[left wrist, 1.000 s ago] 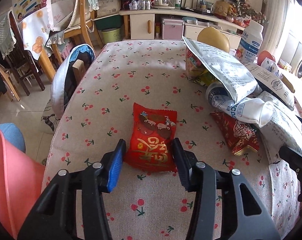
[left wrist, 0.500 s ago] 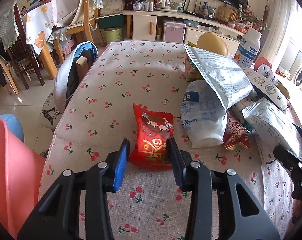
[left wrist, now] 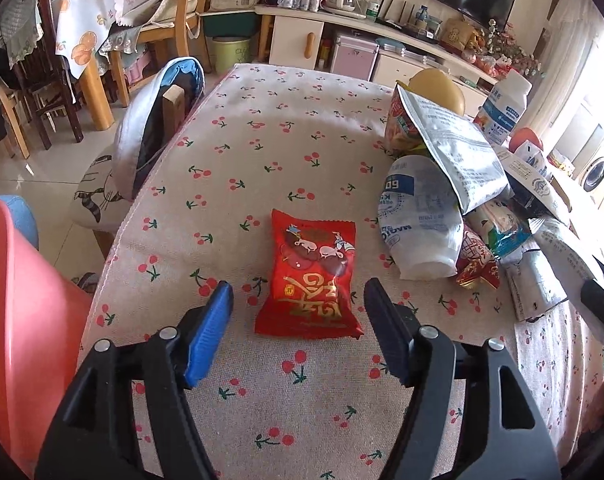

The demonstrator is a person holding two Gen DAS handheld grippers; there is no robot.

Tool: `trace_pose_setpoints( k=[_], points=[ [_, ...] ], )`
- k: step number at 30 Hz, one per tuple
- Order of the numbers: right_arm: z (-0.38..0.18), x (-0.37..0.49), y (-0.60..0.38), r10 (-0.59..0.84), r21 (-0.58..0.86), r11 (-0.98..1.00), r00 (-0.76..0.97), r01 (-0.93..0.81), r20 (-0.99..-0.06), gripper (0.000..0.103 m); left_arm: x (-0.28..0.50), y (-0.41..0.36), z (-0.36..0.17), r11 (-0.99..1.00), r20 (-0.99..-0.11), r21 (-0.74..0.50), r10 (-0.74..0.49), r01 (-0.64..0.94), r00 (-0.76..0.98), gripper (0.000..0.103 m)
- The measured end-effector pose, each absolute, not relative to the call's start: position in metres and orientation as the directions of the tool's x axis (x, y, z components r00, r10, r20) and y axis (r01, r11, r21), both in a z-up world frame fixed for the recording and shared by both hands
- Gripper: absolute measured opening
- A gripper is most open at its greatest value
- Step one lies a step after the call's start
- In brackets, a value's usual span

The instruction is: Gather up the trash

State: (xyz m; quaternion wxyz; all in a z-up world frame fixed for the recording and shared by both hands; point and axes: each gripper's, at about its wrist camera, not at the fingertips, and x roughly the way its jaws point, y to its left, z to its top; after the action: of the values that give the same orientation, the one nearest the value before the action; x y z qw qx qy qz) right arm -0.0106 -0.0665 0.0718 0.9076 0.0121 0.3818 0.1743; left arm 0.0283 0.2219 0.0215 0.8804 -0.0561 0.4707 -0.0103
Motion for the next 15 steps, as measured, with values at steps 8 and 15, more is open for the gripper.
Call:
trace_pose_setpoints(
  k=[8, 15],
  points=[
    [0.059, -0.009, -0.054, 0.311, 0.121, 0.935, 0.608, -0.332, -0.73, 0.082, 0.032, 0.206, 0.018, 1.0, -0.821, 0.019, 0.029, -0.023, 0.57, 0.05],
    [0.051, -0.006, -0.042, 0.279, 0.054, 0.932, 0.614, -0.36, -0.739, 0.088, 0.025, 0.211, 0.027, 0.999, -0.807, -0.009, 0.017, -0.04, 0.59, 0.04]
  ],
)
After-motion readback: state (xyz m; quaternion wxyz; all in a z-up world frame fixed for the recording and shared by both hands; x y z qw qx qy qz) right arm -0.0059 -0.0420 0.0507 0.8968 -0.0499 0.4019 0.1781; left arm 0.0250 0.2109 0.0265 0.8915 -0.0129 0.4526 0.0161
